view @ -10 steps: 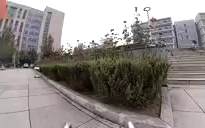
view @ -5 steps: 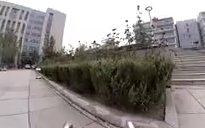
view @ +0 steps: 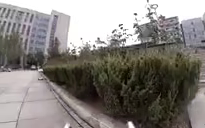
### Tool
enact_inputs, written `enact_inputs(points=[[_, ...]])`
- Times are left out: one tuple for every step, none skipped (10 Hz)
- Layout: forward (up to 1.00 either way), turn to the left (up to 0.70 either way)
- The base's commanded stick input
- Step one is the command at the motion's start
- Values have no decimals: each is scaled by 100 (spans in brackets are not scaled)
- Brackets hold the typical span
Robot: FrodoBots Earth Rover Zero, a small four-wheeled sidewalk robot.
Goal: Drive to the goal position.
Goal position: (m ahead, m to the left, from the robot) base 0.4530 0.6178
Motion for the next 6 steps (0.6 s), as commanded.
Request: enact_inputs(points=[[70, 14], [56, 15], [33, 11], [0, 2], [-22, 4], [-64, 1]])
